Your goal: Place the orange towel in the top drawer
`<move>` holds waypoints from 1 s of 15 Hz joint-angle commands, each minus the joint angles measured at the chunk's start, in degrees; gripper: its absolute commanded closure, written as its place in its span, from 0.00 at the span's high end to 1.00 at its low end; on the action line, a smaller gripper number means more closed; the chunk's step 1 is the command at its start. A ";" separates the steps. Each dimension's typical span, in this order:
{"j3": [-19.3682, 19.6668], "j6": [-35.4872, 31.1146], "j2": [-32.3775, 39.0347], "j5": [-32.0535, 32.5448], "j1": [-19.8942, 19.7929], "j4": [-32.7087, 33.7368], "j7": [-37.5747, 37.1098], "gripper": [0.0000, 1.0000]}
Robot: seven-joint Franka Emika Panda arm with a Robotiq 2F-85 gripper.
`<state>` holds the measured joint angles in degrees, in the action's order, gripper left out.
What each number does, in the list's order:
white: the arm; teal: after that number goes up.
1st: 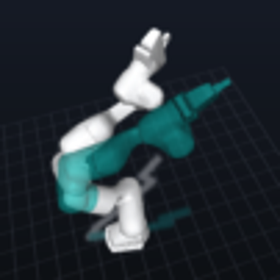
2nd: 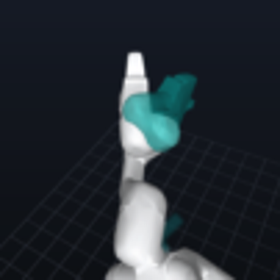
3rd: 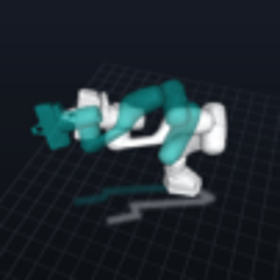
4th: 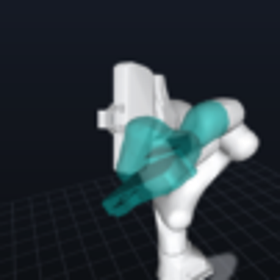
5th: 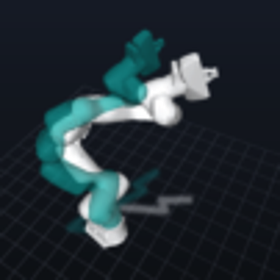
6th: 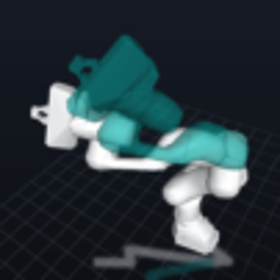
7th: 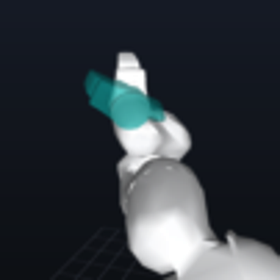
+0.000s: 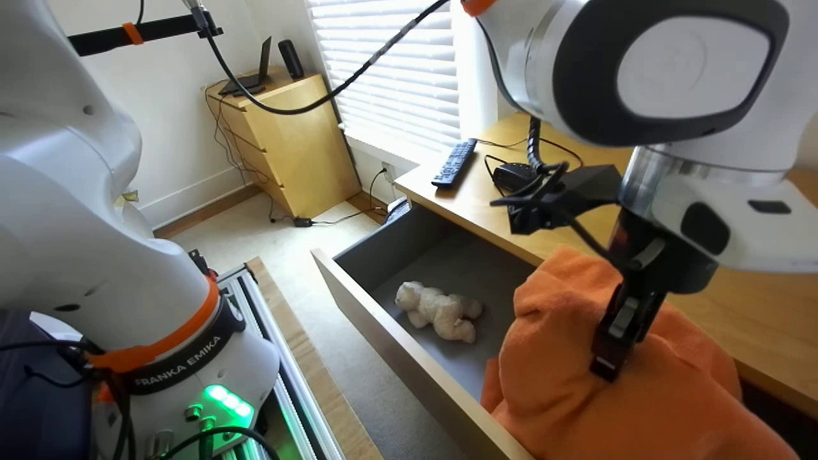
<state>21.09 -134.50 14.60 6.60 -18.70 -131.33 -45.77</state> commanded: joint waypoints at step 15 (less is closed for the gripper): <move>-1.43 -45.80 9.90 -7.52 0.54 -16.68 29.37 0.06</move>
<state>22.11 -175.08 22.91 2.98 -17.20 -146.22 -22.01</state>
